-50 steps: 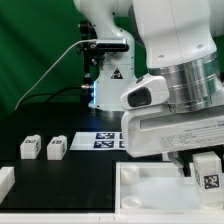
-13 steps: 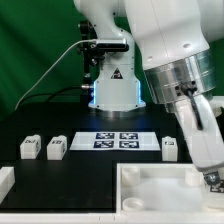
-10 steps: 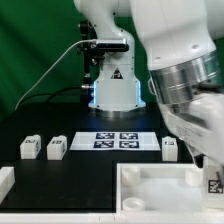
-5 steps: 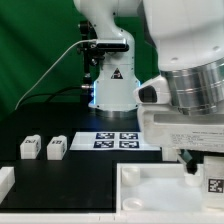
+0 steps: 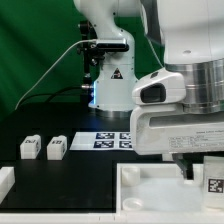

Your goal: Assemble one leg

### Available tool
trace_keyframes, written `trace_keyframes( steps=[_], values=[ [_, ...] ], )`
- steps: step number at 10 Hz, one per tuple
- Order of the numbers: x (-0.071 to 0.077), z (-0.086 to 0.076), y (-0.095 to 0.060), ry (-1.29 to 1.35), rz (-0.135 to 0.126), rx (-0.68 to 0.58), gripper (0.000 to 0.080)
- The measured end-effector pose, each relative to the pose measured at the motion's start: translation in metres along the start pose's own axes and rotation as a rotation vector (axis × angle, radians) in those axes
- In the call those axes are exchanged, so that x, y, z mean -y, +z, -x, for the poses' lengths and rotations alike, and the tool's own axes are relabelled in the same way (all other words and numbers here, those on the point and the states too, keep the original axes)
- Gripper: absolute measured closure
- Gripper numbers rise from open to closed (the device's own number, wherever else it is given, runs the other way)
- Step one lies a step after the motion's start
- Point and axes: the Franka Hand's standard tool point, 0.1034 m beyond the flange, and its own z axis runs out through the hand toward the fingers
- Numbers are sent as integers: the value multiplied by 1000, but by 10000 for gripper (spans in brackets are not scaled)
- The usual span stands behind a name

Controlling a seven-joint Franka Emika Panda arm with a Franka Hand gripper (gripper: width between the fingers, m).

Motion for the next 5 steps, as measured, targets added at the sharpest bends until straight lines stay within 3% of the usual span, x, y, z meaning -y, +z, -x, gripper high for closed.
trace_keyframes(
  steps=[1,2,5],
  values=[
    [1,0,0,135,-6,3,402],
    [1,0,0,218,-7,3,506],
    [0,-1,0,506,-15,5,506]
  ],
)
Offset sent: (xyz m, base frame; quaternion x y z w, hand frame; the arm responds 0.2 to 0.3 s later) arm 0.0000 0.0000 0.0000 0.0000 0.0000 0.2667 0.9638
